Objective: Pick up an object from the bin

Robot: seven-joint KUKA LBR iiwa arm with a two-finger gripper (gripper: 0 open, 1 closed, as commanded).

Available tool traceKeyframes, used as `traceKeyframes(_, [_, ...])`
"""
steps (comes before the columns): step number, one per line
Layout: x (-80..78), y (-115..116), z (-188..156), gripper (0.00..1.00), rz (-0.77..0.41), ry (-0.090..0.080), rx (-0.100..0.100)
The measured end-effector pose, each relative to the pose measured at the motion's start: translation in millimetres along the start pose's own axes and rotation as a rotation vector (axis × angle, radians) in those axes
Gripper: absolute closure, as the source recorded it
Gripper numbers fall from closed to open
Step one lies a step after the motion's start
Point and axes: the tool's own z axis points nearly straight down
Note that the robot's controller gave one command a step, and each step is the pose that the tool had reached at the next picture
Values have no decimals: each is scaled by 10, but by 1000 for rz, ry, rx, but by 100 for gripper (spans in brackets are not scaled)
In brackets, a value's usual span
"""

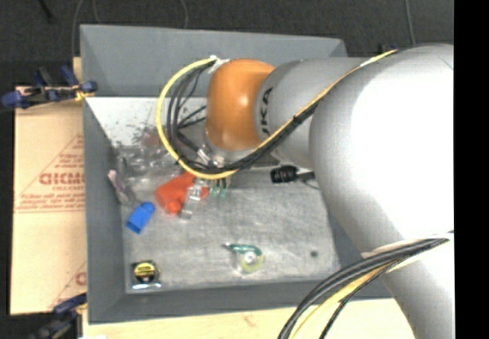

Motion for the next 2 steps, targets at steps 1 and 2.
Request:
traceKeyframes(1, [-3, -1, -11, 100, -1, 1, 0])
traceKeyframes(2, [-81, 83, -1423, 100, -59, -5, -4])
